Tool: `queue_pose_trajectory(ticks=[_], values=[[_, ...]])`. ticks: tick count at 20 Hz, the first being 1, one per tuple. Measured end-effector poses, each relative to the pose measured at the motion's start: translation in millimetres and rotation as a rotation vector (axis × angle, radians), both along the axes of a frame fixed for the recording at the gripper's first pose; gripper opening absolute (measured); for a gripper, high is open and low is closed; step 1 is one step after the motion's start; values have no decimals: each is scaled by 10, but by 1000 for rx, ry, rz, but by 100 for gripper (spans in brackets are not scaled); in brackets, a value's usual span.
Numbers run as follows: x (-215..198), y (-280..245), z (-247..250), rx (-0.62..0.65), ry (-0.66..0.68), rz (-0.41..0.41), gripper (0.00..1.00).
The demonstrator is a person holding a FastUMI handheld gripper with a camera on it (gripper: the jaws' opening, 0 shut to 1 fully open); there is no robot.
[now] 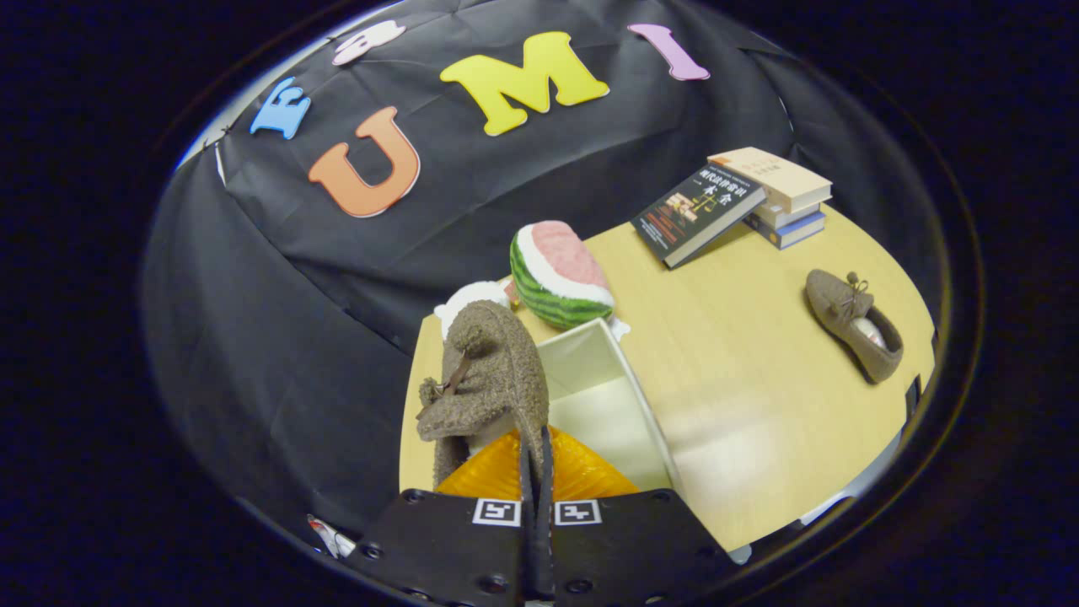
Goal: Open the storage box then place both shoes into the box .Put the left shoe in first, then the right shoe, with the right side of both shoes facing outward in a uniform manner.
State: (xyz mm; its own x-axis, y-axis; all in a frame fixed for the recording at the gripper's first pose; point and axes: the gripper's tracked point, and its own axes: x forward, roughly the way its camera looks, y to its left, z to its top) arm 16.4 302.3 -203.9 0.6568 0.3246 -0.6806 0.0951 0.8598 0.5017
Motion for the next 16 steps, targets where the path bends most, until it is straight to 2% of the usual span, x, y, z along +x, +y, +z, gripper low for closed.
queue_pose_trajectory(ticks=[7, 16], values=[[-58, 314, -578, -33, 116, -6, 0], [-13, 397, -864, -85, 153, 2, 0]])
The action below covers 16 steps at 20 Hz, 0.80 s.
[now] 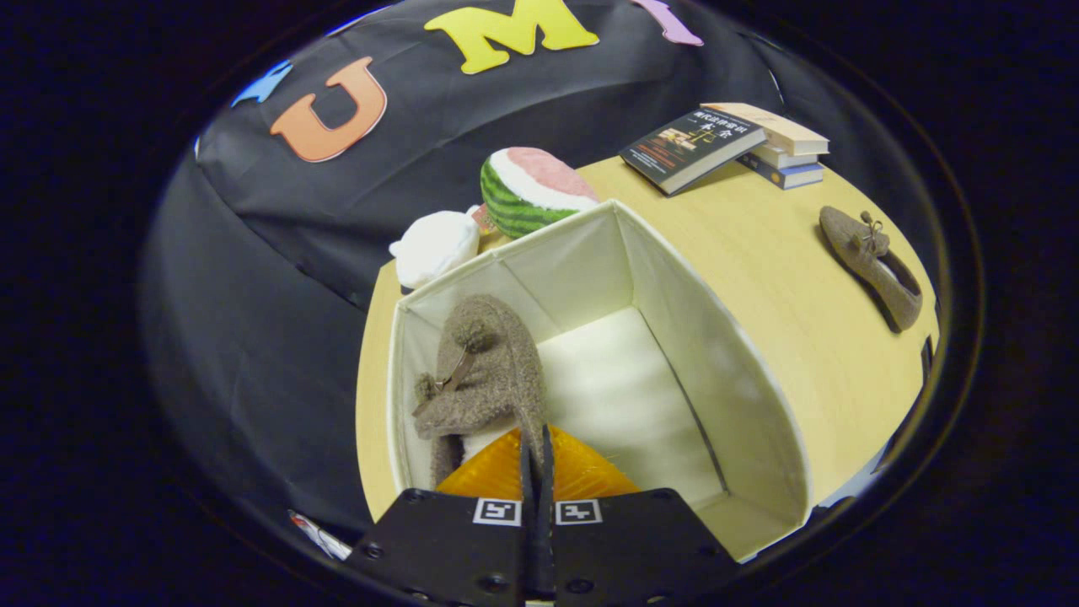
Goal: Open the storage box then place both shoes into the box .Put the left shoe in first, then the right shoe, with the right side of both shoes facing outward in a uniform manner.
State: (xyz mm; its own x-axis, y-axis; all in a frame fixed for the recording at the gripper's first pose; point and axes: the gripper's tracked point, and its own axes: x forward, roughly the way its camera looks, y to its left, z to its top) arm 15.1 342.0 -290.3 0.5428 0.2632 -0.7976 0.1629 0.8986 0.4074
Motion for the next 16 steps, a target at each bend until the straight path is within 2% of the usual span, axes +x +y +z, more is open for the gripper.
queue_pose_trajectory(ticks=[10, 13, 16], values=[[-49, 24, -195, -29, 44, 23, 2], [-16, 75, -172, -24, 31, 55, 28], [-21, 81, -129, -40, 3, 85, 41]])
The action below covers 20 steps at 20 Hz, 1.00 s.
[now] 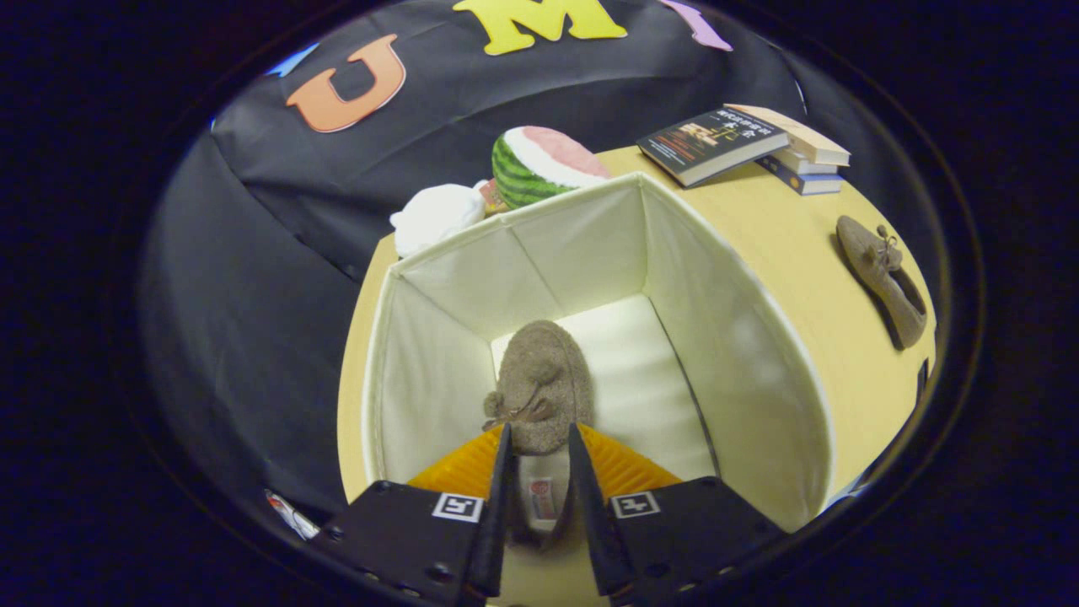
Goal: Open the storage box then place both shoes into the box .Put the left shoe in first, then the right shoe, with the right side of both shoes facing outward in a uniform manner.
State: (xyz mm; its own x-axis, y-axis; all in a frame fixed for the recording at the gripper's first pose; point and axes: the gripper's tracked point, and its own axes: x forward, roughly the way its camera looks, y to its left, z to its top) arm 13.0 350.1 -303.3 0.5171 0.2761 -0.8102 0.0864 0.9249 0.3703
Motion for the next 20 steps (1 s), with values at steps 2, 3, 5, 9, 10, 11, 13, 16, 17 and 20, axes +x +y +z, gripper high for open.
queue_pose_trajectory(ticks=[2, 3, 5, 9, 10, 11, 13, 16, 17, 20], values=[[-7, -24, 105, -3, -32, 20, 53], [3, -62, 182, -15, -62, 36, 60], [22, -170, 407, -31, -139, 68, 74], [35, -516, 957, -61, -300, 113, 89], [18, -628, 1088, -63, -333, 117, 89], [6, -774, 1206, -67, -359, 118, 93], [-14, -1108, 1358, -73, -394, 118, 95], [-24, -1711, 1539, -96, -443, 78, 96], [-24, -1928, 1566, -114, -459, 68, 96], [-66, -2601, 1570, -151, -483, 40, 96]])
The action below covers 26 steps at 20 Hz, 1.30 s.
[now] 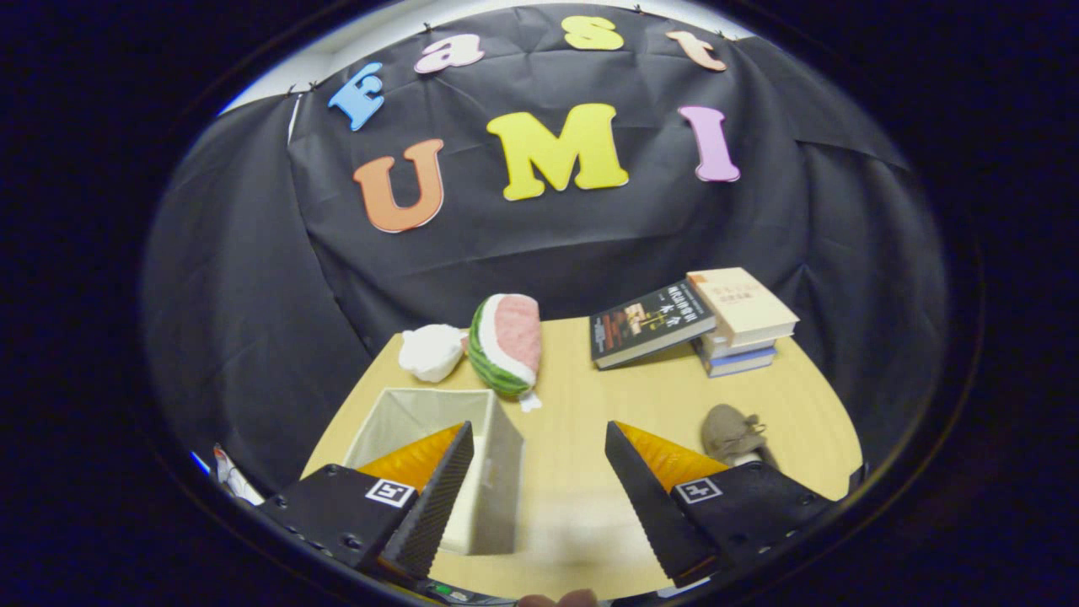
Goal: Open the storage box then place both shoes into the box .Put the left shoe in first, then the right shoe, with the right side of both shoes facing outward in a uniform manner.
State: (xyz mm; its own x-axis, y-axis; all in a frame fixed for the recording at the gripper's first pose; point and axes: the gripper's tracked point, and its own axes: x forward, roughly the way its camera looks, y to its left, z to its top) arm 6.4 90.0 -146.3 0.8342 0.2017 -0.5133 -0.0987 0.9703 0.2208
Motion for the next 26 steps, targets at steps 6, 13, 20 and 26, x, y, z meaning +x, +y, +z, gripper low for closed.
queue_pose_trajectory(ticks=[6, 13, 20, 26], values=[[-27, -1350, -439, -71, 43, -49, 96], [93, -2258, -1357, -157, 181, -44, 96], [301, -2438, -2267, -165, 361, -31, 96], [361, -2280, -2565, -71, 469, -33, 63]])
